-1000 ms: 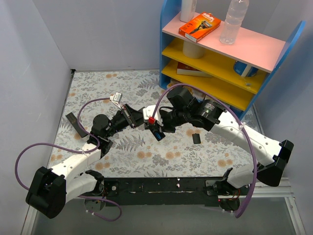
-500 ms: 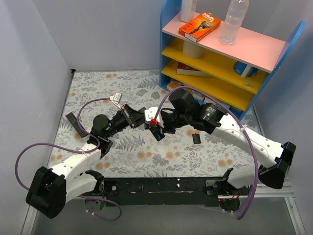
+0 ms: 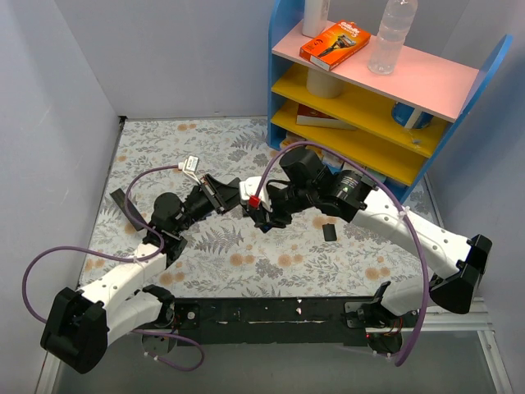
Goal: Load the batteries into the remote control
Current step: Load the battery into the remote control, then move the battery to the center of the board.
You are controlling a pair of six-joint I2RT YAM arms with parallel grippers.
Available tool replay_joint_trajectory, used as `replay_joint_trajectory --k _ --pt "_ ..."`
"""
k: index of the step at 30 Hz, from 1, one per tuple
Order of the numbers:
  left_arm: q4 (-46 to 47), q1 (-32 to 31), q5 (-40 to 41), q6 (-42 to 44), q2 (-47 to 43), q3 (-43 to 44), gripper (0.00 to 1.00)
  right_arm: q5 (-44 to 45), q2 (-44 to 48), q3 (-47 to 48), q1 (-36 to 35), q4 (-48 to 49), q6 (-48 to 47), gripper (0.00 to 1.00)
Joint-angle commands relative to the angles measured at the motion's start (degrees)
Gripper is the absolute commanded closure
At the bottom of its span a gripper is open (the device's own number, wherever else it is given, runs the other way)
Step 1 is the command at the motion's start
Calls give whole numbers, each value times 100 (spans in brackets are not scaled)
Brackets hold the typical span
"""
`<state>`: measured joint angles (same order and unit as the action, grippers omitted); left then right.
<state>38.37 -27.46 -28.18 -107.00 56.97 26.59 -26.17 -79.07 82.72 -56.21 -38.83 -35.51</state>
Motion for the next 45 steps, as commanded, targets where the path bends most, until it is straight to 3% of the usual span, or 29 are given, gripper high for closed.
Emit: replay_joint_trajectory --k 1,11,18,23,32,37,45 --pt "-66 -13 155 47 -300 -5 100 -212 -83 306 39 33 123 57" --pt "-1804 -13 1006 355 -432 110 100 -143 225 140 39 867 579 45" --pt "-2763 -13 2182 619 -1247 -31 100 1340 287 -19 223 1536 1616 21" --pt "-4088 -5 3449 1146 -2092 302 100 1247 -108 25 820 1641 2355 21" --pt "-5892 -5 5418 1867 -3094 1445 100 1080 -1135 -326 918 2669 2514 30" --pt "-6297 -5 5727 2069 -3324 1832 100 325 -2067 41 901 2758 2075 32" --pt "-7018 -13 5886 2306 -3438 2403 100 -2 -3711 990 567 2644 1125 36"
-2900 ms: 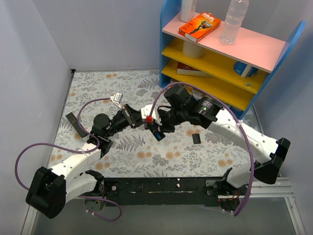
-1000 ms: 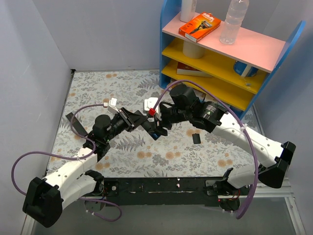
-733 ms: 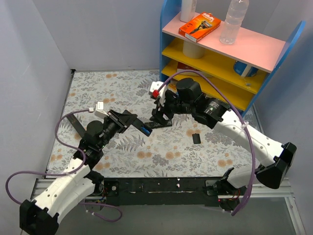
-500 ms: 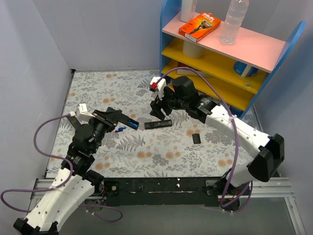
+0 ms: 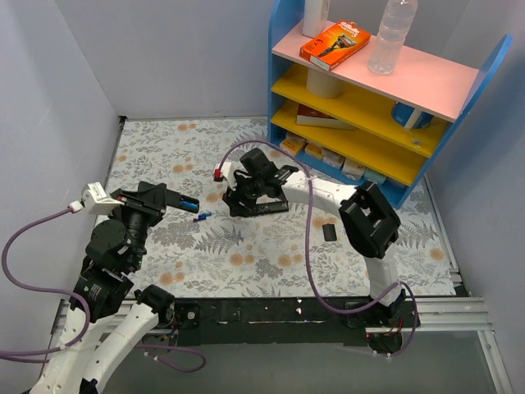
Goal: Load the batteries into the remote control
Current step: Move the battery to the center of the board.
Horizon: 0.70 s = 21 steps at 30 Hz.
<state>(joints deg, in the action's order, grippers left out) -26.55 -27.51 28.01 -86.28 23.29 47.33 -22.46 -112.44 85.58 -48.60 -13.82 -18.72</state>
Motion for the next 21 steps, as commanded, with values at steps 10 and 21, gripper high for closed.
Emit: replay_joint_trajectory --k 10,21 --pt "-940 -9 -93 164 -211 452 100 -207 -1657 1821 -528 249 -949 40" --pt "-1028 0 -164 287 -184 549 100 -75 -2343 2393 -633 82 -1292 48"
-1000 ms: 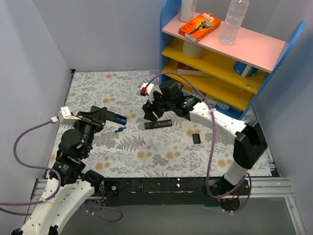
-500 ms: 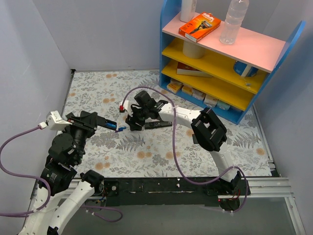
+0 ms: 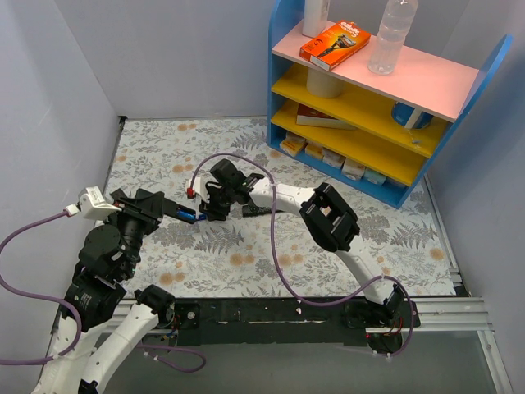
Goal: Load the batteries into the remote control
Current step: Move the battery to the center of the board.
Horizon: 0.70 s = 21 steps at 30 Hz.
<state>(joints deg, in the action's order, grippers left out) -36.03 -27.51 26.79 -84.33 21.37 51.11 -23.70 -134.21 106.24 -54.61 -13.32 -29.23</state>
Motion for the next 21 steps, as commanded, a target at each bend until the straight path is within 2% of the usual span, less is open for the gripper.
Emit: replay_joint_trajectory --k 1,7,10,13,14,17,21 --pt "-97 -9 -42 84 17 171 100 67 -228 354 -41 14 -267 48" --pt "-115 0 -42 75 8 162 100 103 -439 495 -50 -65 -355 54" --pt "-106 -9 -33 66 8 145 100 103 -500 503 -58 -83 -372 60" --pt "-62 0 -42 58 26 110 100 85 -518 495 -59 -118 -399 69" --pt "-62 -9 -51 66 43 109 100 85 -518 495 -59 -162 -416 76" --pt "-9 0 -77 58 52 66 100 103 -448 425 -59 -241 -434 86" --pt "70 0 -86 66 52 -48 100 156 -150 48 -15 -285 -303 91"
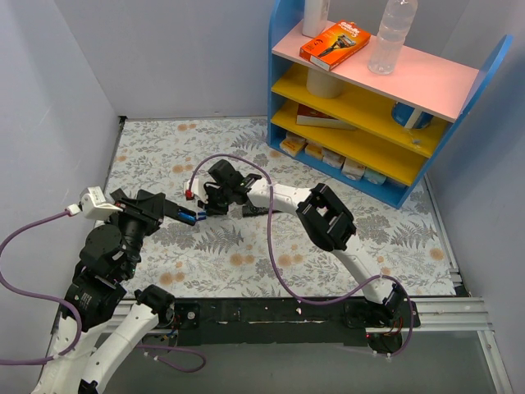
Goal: Load the batteries into the remote control
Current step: Move the battery to the center of the board.
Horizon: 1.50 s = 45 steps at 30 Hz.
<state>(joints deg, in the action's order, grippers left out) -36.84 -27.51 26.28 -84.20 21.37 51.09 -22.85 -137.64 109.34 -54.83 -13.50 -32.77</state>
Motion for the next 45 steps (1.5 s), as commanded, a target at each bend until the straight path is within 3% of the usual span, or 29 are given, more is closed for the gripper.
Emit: replay_joint_trajectory --k 1,13,16,22,28,33,40,45 --pt "212 -9 -36 62 43 -81 100 88 377 -368 33 -285 104 91" --pt "967 -9 -167 159 8 -855 100 905 2434 -3083 121 -628 1351 96" --pt "1265 0 -342 238 -9 -1091 100 1370 2961 -3953 174 -593 2010 96" --pt "1750 0 -624 264 -54 -1505 100 2240 3902 -5201 648 -759 4180 95" --pt "1926 0 -800 264 78 -1646 100 2873 4360 -5915 921 -1111 5779 94" --pt "2101 0 -975 282 149 -1760 100 2927 4343 -6126 921 -1173 6327 89" --pt "2295 0 -1248 361 236 -1839 100 2707 4545 -6170 930 -1190 6371 61" --pt "2392 0 -1354 369 307 -1866 100 2408 4580 -6162 913 -1287 6213 55"
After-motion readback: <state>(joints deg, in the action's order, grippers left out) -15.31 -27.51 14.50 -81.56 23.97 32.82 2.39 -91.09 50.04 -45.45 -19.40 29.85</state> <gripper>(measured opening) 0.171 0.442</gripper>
